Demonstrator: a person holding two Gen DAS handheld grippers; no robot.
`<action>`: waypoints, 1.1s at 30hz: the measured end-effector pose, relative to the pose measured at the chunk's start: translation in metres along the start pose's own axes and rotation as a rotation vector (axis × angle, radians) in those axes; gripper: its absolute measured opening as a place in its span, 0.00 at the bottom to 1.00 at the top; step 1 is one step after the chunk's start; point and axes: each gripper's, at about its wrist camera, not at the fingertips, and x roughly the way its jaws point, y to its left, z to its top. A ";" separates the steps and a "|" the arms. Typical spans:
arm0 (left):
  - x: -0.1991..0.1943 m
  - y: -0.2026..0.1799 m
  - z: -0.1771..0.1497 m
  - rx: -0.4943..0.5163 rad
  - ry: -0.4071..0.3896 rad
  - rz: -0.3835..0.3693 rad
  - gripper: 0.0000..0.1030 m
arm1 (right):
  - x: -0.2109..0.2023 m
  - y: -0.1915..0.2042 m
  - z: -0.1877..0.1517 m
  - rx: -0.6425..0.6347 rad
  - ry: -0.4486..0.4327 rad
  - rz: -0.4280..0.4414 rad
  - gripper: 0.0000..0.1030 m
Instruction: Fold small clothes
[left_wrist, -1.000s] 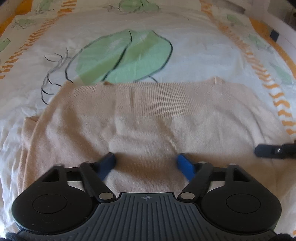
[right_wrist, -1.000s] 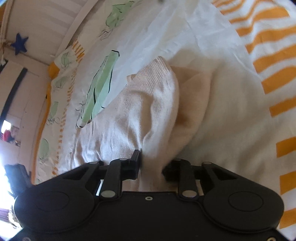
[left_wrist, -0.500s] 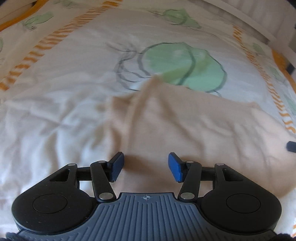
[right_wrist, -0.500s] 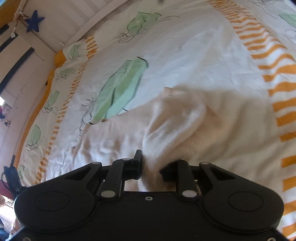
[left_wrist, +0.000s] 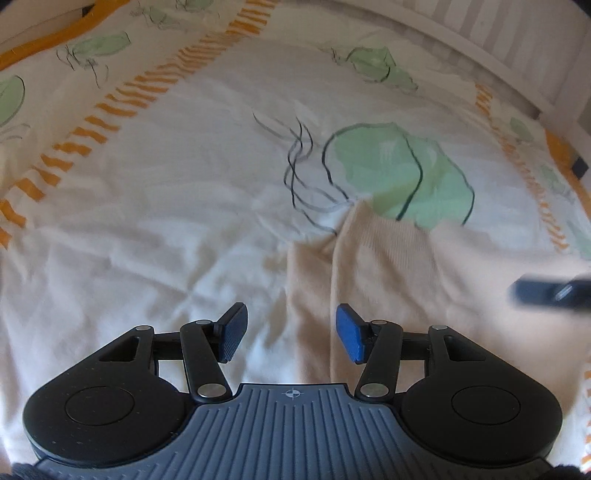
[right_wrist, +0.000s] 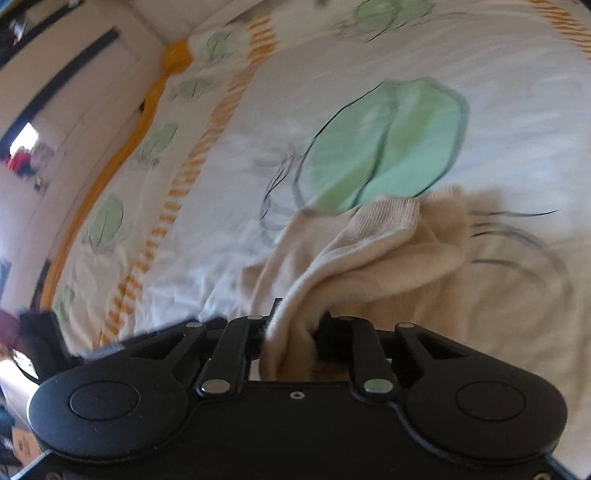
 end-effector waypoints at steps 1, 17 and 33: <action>-0.003 0.003 0.002 -0.002 -0.007 0.002 0.50 | 0.009 0.007 -0.004 -0.014 0.008 -0.010 0.25; -0.011 0.038 0.014 -0.120 -0.011 -0.015 0.50 | 0.057 0.059 -0.045 -0.197 -0.046 -0.005 0.55; -0.004 0.025 0.010 -0.070 0.016 -0.015 0.50 | 0.027 0.027 -0.079 -0.080 -0.110 0.103 0.55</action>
